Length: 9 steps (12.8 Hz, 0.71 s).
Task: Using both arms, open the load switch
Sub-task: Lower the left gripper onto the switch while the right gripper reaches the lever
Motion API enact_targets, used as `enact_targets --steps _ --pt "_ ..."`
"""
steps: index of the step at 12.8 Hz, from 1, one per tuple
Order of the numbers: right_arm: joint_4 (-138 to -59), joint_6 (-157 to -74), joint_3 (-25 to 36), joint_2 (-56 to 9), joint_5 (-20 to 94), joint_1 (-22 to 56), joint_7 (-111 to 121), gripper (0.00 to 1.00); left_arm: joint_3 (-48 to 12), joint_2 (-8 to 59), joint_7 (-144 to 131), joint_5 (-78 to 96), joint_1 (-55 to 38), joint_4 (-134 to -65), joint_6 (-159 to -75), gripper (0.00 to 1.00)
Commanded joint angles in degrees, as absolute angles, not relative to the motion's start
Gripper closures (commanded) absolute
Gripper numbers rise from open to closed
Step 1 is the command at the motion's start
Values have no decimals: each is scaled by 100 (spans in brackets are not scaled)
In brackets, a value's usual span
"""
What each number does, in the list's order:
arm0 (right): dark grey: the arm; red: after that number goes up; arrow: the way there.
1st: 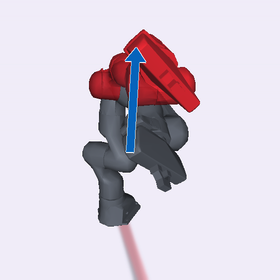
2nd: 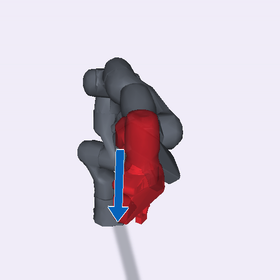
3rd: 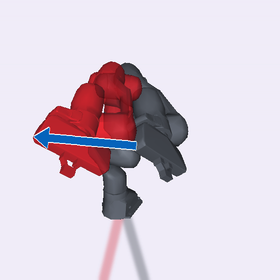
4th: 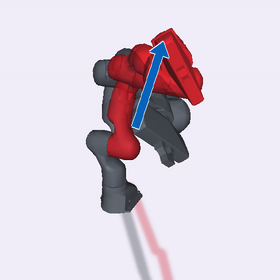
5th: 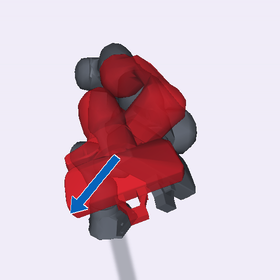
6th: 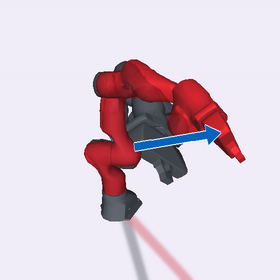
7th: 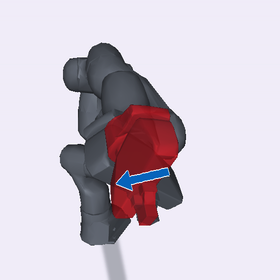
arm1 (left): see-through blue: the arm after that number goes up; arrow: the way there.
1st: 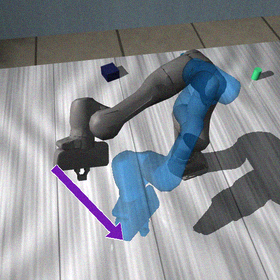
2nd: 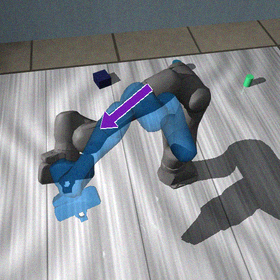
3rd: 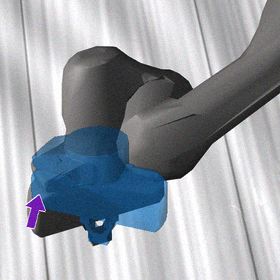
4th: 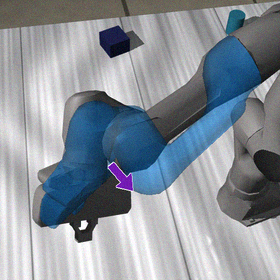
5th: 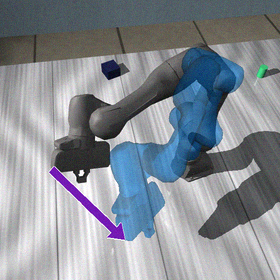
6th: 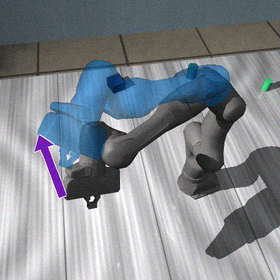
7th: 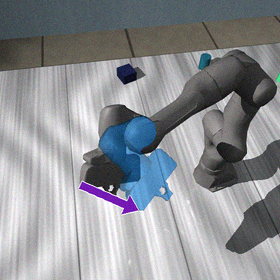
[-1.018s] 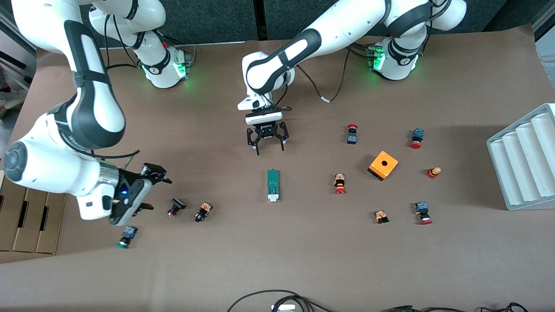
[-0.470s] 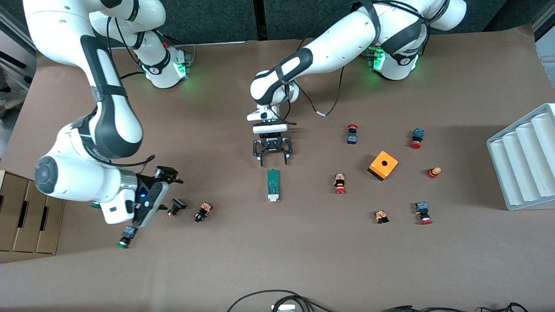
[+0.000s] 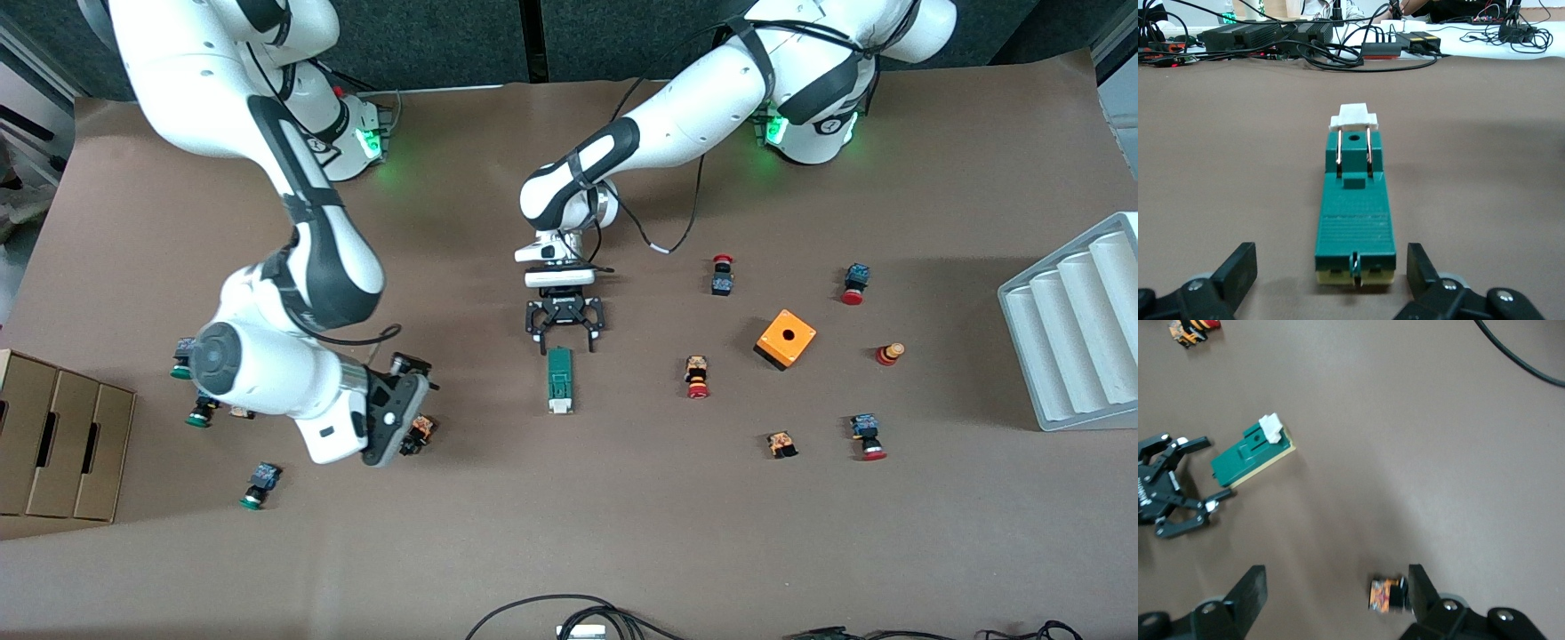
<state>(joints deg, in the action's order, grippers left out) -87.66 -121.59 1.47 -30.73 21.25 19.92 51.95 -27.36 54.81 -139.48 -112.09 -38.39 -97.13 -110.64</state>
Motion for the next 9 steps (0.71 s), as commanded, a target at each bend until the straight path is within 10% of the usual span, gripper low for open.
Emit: enact_targets --steps 1,9 --pt "-8263 -12322 193 -3514 2294 2170 5492 2 -2707 5703 -14045 -11294 -3964 -9291 -10986 1" --pt "-8016 -13674 228 -4270 2268 2979 5836 1 -2690 5792 -14361 -11311 -4157 -9308 -10705 13"
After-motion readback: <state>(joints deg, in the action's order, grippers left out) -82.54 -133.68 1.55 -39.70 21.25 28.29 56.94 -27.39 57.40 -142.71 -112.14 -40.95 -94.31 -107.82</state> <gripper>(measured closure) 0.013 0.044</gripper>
